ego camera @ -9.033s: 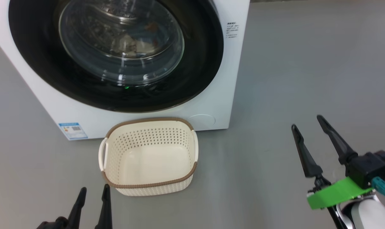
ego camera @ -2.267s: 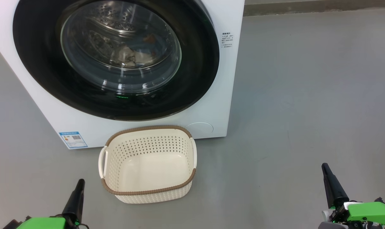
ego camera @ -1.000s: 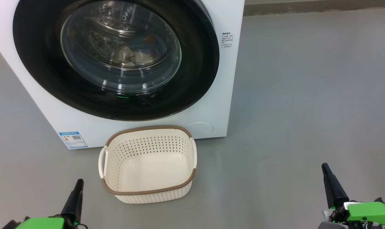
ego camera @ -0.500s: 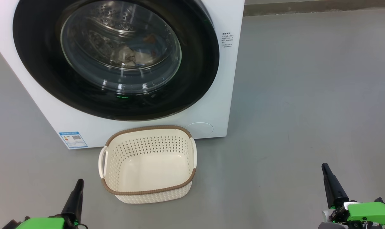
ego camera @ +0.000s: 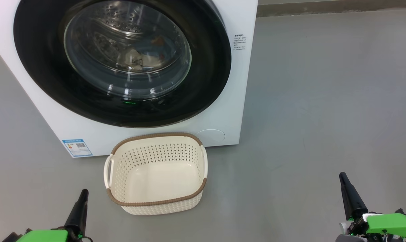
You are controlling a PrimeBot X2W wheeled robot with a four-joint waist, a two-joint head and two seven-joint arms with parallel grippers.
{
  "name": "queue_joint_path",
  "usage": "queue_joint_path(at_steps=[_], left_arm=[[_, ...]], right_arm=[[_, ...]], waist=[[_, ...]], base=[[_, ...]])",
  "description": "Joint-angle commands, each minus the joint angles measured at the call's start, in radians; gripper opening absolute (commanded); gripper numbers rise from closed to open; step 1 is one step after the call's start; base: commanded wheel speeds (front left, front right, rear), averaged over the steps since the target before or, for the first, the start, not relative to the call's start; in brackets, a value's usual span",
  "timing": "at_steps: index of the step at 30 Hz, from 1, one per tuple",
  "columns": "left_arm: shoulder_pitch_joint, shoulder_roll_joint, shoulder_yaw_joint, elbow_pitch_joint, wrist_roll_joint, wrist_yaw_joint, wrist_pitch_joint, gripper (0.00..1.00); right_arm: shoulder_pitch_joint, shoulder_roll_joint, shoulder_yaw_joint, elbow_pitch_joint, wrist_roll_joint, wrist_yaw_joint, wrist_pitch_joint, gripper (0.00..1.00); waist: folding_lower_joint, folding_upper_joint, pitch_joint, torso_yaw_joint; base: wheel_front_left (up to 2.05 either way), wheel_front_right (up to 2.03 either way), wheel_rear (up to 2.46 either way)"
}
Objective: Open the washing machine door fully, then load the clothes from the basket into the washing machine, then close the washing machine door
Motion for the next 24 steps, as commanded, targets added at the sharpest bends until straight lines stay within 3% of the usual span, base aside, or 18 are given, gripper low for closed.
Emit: queue_joint_path(at_steps=[1,24], left_arm=[[-0.043,0.011,0.035,-0.019,0.011,-0.003,0.005,0.00],[-0.043,0.010,0.037,-0.019,0.012,-0.003,0.006,0.00]], right_arm=[[-0.041,-0.005,0.026,-0.025,0.011,0.002,0.008,0.00],[-0.041,-0.005,0.027,-0.025,0.011,0.002,0.008,0.00]], waist=[[0.0000,0.0000,0.000,0.000],[0.0000,0.0000,0.000,0.000]], base=[[0.00,0.00,0.00],[0.00,0.00,0.00]])
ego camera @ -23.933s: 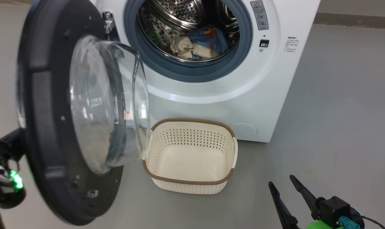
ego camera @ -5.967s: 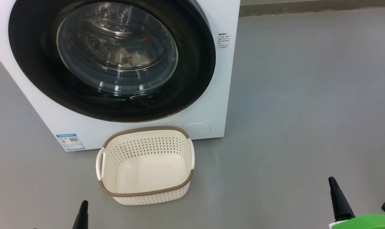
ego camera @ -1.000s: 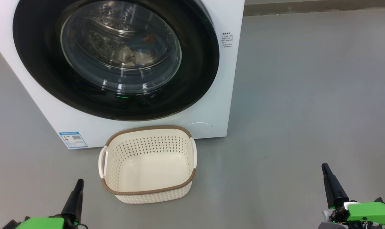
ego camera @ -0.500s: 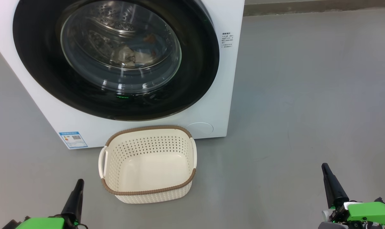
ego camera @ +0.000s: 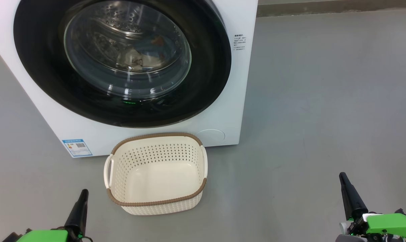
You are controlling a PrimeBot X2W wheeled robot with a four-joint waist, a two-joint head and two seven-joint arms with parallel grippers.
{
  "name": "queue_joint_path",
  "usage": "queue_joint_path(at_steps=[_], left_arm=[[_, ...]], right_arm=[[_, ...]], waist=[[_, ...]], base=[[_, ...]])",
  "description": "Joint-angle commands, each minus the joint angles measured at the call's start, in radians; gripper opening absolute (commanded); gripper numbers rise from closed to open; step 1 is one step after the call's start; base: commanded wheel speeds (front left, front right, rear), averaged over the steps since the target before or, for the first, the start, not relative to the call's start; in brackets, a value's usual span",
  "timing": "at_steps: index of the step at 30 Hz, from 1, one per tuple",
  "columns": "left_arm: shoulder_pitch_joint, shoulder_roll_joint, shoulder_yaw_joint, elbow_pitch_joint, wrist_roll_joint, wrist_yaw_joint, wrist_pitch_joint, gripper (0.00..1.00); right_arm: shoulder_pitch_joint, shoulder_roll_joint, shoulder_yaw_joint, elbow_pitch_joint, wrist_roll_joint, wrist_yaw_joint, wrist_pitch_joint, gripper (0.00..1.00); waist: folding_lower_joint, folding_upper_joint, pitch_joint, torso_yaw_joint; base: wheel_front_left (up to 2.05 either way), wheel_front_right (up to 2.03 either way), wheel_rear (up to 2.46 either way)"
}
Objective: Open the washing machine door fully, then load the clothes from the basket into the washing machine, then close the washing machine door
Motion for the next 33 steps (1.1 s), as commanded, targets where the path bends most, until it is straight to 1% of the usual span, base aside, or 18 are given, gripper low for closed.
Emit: queue_joint_path(at_steps=[1,33], left_arm=[[-0.043,0.011,0.035,-0.019,0.012,-0.003,0.004,0.00],[-0.043,0.010,0.037,-0.019,0.014,-0.003,0.006,0.00]], right_arm=[[-0.041,-0.005,0.027,-0.025,0.011,0.002,0.008,0.00],[-0.041,-0.005,0.027,-0.025,0.011,0.002,0.008,0.00]], waist=[[0.0000,0.0000,0.000,0.000],[0.0000,0.0000,0.000,0.000]], base=[[0.00,0.00,0.00],[0.00,0.00,0.00]])
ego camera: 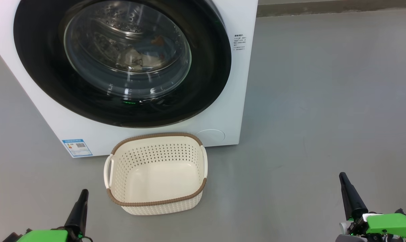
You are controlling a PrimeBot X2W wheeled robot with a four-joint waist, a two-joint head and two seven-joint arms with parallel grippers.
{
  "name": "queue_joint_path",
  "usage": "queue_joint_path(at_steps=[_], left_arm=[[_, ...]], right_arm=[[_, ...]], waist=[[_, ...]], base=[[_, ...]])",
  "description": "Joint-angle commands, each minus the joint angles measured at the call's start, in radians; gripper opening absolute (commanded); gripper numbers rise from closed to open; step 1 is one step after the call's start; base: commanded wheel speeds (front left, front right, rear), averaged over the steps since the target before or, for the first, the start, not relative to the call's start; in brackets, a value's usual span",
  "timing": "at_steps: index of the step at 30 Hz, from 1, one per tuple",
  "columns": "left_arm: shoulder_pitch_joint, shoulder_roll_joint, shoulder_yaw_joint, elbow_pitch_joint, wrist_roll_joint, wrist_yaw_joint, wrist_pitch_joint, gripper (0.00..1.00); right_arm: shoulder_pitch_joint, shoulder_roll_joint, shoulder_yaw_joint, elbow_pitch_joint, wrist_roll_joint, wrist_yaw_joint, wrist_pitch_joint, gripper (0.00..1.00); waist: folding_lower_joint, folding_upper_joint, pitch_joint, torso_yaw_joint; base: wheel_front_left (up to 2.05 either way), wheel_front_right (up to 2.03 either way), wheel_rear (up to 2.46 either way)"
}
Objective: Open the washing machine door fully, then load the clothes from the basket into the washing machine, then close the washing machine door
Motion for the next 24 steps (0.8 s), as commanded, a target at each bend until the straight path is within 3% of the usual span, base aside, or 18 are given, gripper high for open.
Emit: queue_joint_path(at_steps=[1,24], left_arm=[[-0.043,0.012,0.035,-0.019,0.014,-0.003,0.005,0.00],[-0.043,0.011,0.036,-0.019,0.015,-0.003,0.006,0.00]], right_arm=[[-0.041,-0.005,0.027,-0.025,0.011,0.002,0.008,0.00],[-0.041,-0.005,0.027,-0.025,0.011,0.002,0.008,0.00]], waist=[[0.0000,0.0000,0.000,0.000],[0.0000,0.0000,0.000,0.000]], base=[[0.00,0.00,0.00],[0.00,0.00,0.00]])
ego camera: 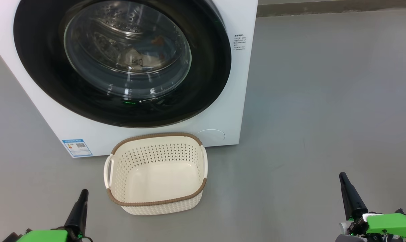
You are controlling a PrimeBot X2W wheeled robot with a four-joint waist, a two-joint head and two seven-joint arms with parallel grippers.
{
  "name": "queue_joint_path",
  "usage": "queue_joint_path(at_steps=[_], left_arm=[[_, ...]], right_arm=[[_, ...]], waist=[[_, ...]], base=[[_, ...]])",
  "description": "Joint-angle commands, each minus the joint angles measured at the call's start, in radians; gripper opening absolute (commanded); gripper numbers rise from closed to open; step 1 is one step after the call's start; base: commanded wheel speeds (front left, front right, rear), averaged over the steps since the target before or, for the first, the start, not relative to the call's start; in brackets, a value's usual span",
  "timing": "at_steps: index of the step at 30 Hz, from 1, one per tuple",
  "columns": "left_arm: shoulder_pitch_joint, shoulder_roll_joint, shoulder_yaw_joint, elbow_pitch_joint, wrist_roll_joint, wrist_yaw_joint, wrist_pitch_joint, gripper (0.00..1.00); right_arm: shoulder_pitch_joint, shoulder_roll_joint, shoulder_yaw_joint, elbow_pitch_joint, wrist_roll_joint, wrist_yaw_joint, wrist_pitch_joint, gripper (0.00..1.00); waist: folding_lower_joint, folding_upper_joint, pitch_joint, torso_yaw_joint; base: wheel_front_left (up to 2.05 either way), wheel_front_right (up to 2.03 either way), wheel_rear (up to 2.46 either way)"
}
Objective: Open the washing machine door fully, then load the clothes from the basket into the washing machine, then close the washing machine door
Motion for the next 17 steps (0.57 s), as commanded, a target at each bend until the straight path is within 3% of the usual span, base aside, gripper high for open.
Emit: queue_joint_path(at_steps=[1,17], left_arm=[[-0.043,0.011,0.035,-0.019,0.015,-0.003,0.005,0.00],[-0.043,0.011,0.036,-0.019,0.015,-0.003,0.006,0.00]], right_arm=[[-0.041,-0.005,0.027,-0.025,0.011,0.002,0.008,0.00],[-0.041,-0.005,0.027,-0.025,0.011,0.002,0.008,0.00]], waist=[[0.0000,0.0000,0.000,0.000],[0.0000,0.0000,0.000,0.000]], base=[[0.00,0.00,0.00],[0.00,0.00,0.00]])
